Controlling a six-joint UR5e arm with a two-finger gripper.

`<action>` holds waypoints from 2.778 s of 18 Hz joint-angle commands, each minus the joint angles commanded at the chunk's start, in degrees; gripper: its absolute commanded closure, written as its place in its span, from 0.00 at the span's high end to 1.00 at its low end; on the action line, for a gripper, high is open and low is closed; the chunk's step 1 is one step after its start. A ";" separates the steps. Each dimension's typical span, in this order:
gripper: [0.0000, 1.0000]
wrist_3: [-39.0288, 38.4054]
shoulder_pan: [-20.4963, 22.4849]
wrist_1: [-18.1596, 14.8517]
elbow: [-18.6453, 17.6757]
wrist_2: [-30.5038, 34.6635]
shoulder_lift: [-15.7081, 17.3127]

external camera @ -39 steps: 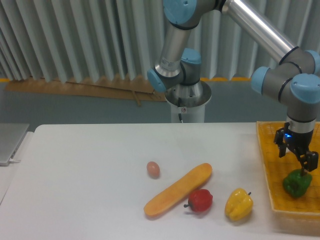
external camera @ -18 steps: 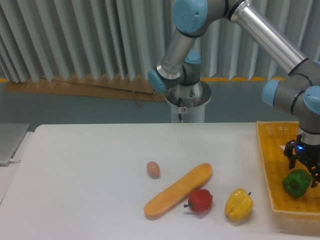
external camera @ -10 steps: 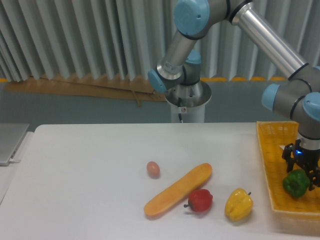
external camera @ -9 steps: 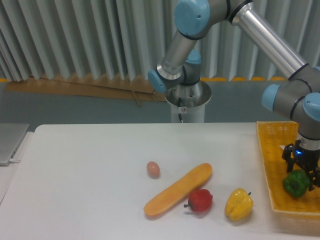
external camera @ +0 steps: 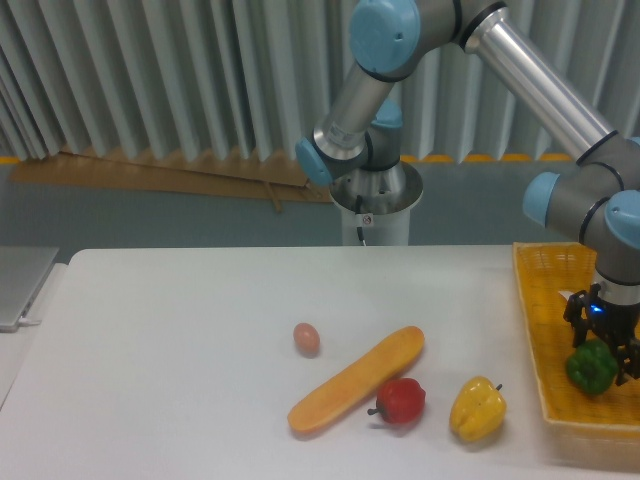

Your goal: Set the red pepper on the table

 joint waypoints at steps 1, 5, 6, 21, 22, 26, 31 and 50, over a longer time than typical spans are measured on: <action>1.00 0.00 -0.09 0.00 0.17 0.00 -0.09; 1.00 0.09 -0.17 0.17 0.00 0.26 -0.09; 1.00 -0.09 -0.44 0.79 -0.17 0.44 0.00; 0.62 -2.81 -0.97 1.93 -0.97 4.39 0.09; 0.61 -2.81 -0.97 1.93 -0.97 4.31 0.09; 0.57 -2.46 -0.70 1.85 -1.05 3.43 0.26; 0.57 -2.81 -0.53 1.58 -1.23 0.09 0.53; 1.00 -2.29 -0.53 1.85 -1.76 0.17 1.23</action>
